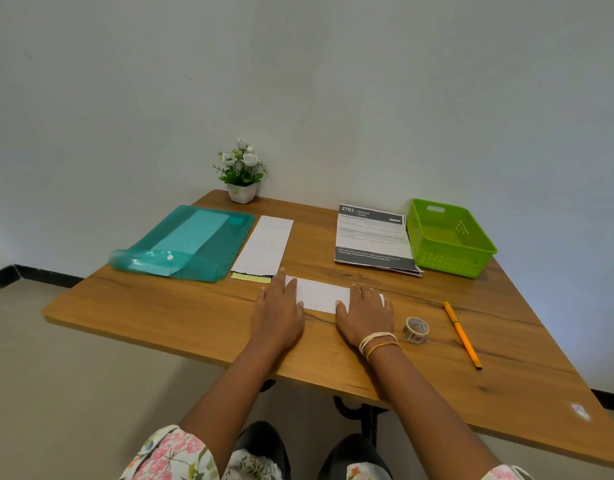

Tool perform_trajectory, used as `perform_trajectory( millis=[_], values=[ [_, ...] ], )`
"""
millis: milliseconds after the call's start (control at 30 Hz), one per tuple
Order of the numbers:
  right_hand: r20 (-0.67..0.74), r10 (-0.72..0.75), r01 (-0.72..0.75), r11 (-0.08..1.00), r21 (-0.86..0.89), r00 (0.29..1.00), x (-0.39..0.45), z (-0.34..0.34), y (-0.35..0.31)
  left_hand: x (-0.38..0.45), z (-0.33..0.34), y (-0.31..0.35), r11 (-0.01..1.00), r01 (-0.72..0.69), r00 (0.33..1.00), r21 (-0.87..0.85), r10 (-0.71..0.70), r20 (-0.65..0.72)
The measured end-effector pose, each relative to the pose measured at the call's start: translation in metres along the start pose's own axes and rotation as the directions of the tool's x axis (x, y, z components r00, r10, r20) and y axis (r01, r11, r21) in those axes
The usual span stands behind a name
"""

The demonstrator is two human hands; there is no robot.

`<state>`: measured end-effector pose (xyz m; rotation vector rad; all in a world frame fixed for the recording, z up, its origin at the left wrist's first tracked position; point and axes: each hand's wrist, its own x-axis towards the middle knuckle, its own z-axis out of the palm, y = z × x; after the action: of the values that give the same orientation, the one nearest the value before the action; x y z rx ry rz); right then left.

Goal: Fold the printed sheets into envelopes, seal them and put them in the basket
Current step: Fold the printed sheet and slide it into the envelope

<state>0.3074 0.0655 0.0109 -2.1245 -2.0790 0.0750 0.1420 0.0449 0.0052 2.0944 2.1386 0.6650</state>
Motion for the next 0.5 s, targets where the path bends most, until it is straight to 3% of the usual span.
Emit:
perform_trajectory(
  millis=[167,333,400,500],
  values=[
    [-0.16,0.138,-0.147,0.988,-0.046,0.977,0.003,-0.006,-0.011,0.002,-0.012,-0.019,0.997,0.063,0.99,-0.033,-0.067,-0.127],
    [-0.224,0.255,-0.258,0.966,0.016,0.941,0.009,-0.002,-0.025,0.01,-0.016,-0.045,0.988,0.11,0.994,0.111,-0.111,0.001],
    [-0.262,0.225,-0.22,0.974,0.047,0.939,0.01,0.002,-0.034,0.009,-0.012,-0.043,0.984,0.07,0.996,0.165,-0.078,0.038],
    [-0.322,0.062,-0.029,0.994,0.107,0.945,0.012,0.009,-0.052,0.007,-0.011,-0.035,0.978,-0.041,0.999,0.203,0.042,-0.004]
  ],
)
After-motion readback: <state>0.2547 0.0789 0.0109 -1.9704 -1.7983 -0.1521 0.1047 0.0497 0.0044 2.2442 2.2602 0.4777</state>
